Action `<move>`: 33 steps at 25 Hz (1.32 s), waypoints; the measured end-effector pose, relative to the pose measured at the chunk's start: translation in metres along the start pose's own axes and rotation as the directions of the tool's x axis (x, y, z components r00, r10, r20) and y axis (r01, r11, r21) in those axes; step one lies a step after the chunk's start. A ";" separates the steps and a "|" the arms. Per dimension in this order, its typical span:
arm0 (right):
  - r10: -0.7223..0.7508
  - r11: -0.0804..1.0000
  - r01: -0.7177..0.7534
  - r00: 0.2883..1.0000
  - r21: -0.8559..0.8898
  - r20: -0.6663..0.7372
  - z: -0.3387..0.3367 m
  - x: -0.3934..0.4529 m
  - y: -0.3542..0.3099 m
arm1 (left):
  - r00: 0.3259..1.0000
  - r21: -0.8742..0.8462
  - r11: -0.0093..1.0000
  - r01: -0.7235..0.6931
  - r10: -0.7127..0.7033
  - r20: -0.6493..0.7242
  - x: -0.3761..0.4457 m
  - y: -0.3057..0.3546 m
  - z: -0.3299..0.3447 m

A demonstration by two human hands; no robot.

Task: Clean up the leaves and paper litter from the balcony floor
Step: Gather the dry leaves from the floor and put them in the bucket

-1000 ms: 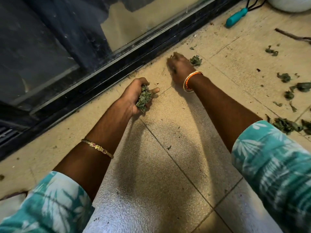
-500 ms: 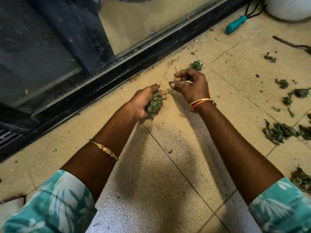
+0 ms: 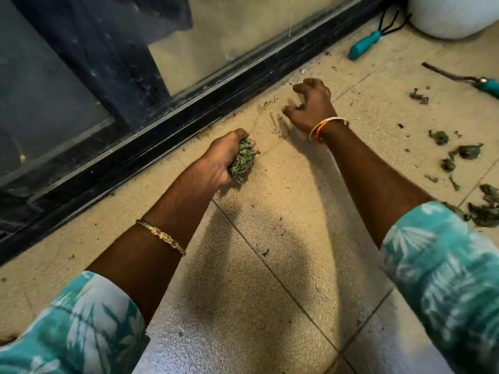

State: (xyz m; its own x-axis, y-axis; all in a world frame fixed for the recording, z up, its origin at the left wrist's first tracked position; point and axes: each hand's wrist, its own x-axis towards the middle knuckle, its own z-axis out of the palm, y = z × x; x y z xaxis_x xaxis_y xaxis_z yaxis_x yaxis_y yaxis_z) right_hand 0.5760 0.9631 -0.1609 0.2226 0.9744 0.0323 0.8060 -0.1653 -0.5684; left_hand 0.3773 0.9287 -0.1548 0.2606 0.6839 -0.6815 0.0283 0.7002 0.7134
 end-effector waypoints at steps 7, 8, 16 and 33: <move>-0.108 0.980 0.142 0.969 -0.143 0.223 0.010 0.027 0.022 | 0.999 -0.013 1.000 0.019 -0.018 0.029 0.006 -0.005 0.009; -0.158 0.970 0.189 0.967 -0.149 0.201 0.010 0.022 0.023 | 0.999 -0.020 1.000 0.019 -0.019 0.031 0.008 -0.005 0.009; -0.461 0.867 0.431 0.884 -0.250 -0.074 0.012 -0.052 0.043 | 0.998 -0.026 0.999 0.036 -0.034 0.043 0.001 -0.006 0.008; 0.386 0.637 -0.345 0.917 0.689 0.102 -0.037 -0.193 -0.002 | 0.935 0.273 0.962 -0.003 -0.094 0.343 -0.043 -0.060 0.078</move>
State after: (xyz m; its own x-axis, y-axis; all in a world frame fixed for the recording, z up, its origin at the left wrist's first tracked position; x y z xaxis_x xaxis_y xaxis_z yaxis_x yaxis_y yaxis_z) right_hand 0.5519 0.7698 -0.1352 0.4587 0.8454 -0.2737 0.0592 -0.3365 -0.9398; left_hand 0.4393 0.8410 -0.1554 0.5718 0.5030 -0.6481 0.2899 0.6151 0.7332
